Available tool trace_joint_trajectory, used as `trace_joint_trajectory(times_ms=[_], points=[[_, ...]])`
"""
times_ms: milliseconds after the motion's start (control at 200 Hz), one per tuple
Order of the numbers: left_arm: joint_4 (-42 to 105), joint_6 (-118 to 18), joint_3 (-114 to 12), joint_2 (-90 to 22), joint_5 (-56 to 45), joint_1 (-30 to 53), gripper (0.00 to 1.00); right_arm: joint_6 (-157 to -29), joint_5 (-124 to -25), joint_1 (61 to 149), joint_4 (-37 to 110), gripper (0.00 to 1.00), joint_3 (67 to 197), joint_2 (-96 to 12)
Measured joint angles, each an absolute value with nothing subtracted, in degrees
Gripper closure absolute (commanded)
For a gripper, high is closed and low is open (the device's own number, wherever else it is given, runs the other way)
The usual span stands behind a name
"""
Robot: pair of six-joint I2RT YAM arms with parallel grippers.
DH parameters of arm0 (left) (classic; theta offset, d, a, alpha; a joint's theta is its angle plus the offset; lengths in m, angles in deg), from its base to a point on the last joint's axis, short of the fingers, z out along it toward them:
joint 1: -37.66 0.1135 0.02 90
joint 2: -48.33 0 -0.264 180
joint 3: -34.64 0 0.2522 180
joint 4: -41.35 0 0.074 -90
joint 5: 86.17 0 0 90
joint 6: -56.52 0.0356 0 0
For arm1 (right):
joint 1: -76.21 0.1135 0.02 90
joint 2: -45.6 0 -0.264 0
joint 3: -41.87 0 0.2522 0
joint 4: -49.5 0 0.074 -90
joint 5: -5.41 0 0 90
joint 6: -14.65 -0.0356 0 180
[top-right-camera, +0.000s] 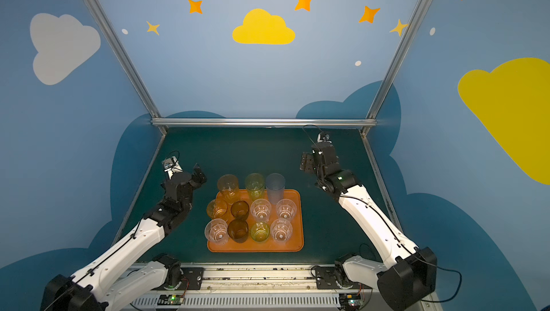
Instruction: Place the glasses into the tray
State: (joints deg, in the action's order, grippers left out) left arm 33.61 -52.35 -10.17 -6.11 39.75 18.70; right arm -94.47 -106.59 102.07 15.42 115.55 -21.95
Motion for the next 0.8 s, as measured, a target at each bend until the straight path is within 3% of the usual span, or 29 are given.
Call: trace_joint_trajectory(times_ms=[240, 431, 801], points=[[39.0, -52.4, -4.7, -4.7, 40.7, 25.7, 0.00, -89.6, -112.3, 94.2, 33.8, 0.13, 98.1, -16.5], [46.8, -50.3, -0.2, -10.8, 40.9, 29.5, 0.00, -89.0, -113.5, 87.6, 46.6, 0.13, 88.3, -16.7], [54.3, -48.0, -0.7, -25.5, 34.6, 32.4, 0.00, -84.1, -113.0, 84.8, 62.5, 0.13, 77.9, -27.0]])
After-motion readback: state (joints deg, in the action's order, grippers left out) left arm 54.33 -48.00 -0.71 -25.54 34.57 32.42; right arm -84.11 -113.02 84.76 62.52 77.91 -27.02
